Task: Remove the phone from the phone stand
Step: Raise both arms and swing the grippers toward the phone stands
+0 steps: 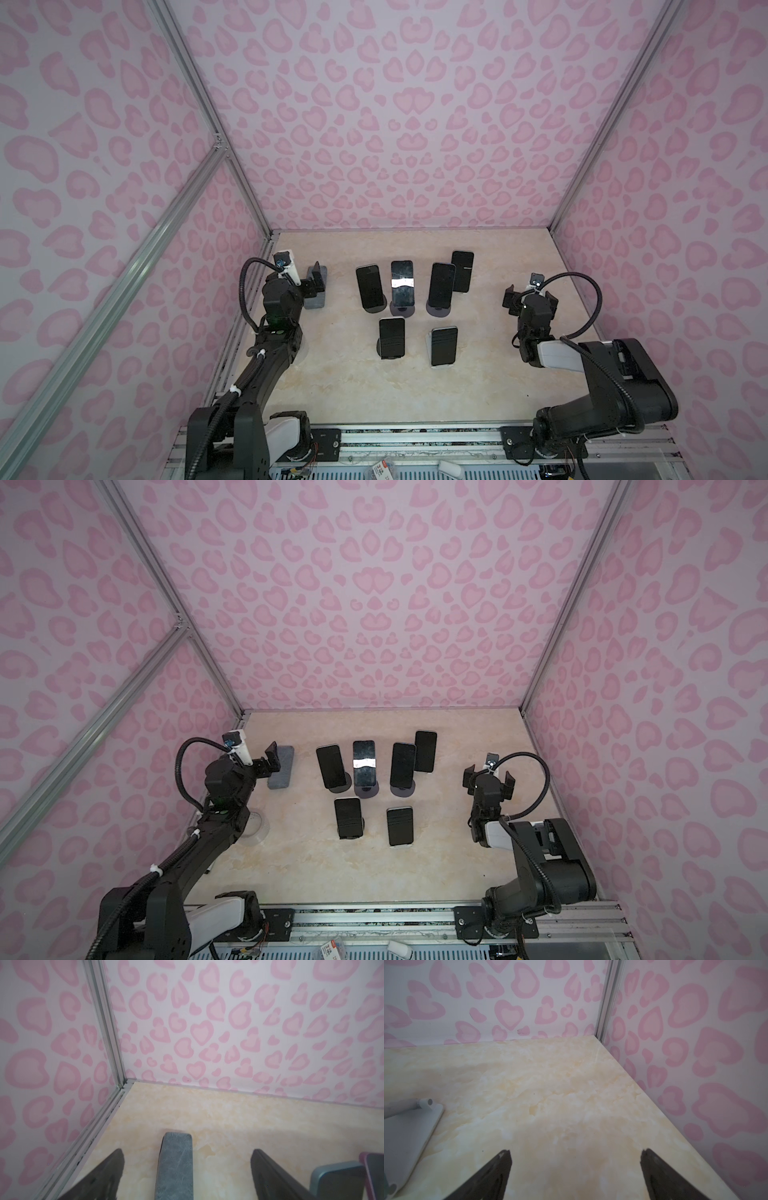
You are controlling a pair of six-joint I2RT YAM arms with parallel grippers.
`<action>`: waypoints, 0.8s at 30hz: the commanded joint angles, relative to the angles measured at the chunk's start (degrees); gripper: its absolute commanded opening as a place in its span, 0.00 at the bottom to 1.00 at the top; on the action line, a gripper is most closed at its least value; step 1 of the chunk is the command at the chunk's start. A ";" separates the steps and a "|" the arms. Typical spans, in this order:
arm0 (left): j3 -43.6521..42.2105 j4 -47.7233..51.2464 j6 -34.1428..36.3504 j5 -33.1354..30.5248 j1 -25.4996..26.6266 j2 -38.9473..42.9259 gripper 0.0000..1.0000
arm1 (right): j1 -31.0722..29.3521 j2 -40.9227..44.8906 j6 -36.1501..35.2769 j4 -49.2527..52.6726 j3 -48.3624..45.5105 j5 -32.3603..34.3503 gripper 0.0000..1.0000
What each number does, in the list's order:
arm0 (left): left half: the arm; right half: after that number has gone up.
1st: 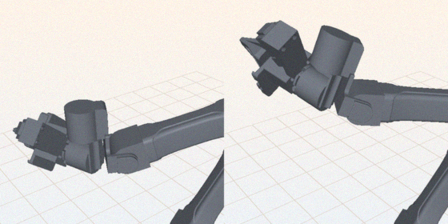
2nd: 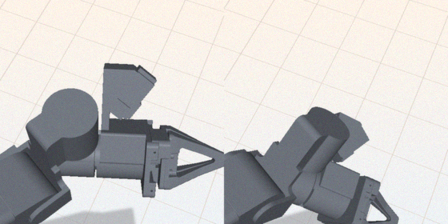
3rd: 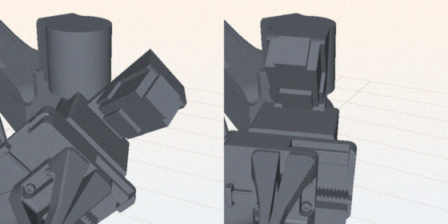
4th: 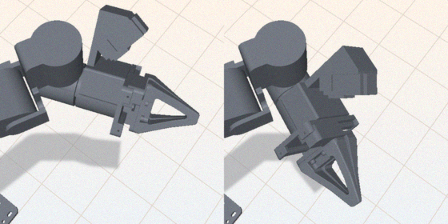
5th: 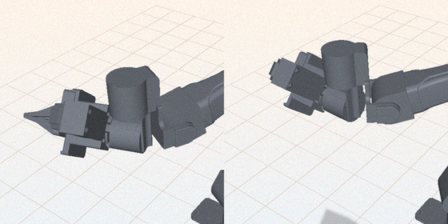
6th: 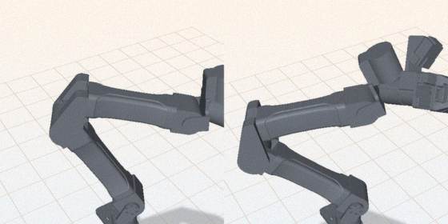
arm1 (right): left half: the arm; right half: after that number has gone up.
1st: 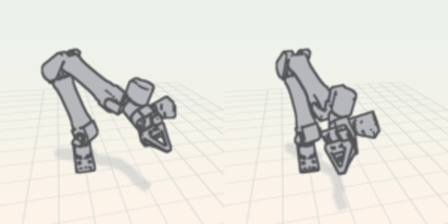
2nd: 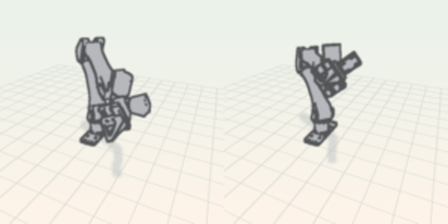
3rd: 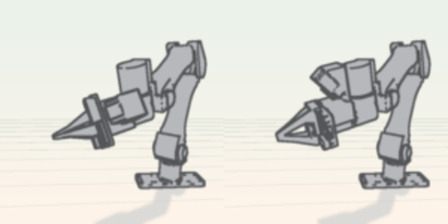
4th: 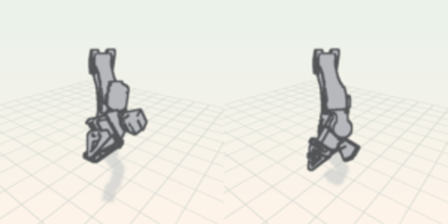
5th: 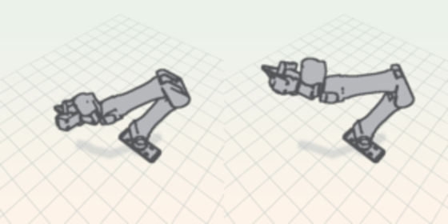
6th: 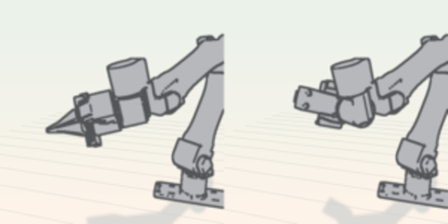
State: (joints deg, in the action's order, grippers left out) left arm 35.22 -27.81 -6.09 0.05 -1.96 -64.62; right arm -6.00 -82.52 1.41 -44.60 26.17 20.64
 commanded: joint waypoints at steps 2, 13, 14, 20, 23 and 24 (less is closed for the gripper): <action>7.98 14.41 -8.77 1.93 0.09 4.02 0.98 | -1.83 7.63 -1.63 20.18 11.66 4.72 0.99; 10.08 30.16 -35.89 4.61 -0.61 14.00 0.98 | 1.35 22.40 29.81 39.46 15.46 -16.97 0.73; 9.83 30.67 -35.69 5.89 -0.62 14.75 0.98 | 0.57 22.09 29.75 43.56 17.30 -17.19 0.75; 7.21 34.24 -35.42 12.58 -0.64 18.33 0.99 | -11.98 23.11 24.39 57.12 20.93 -8.55 0.87; 4.91 35.17 -34.97 15.99 -0.51 20.24 0.99 | -18.28 23.68 24.32 61.78 21.87 -4.58 0.90; 4.26 35.57 -34.71 16.82 -0.54 20.85 0.99 | -19.82 23.80 24.75 62.97 22.06 -3.98 0.91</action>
State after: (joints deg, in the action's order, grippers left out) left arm 40.49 6.39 -40.42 12.40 -2.55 -45.01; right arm -23.22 -59.05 26.04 11.11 47.68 11.46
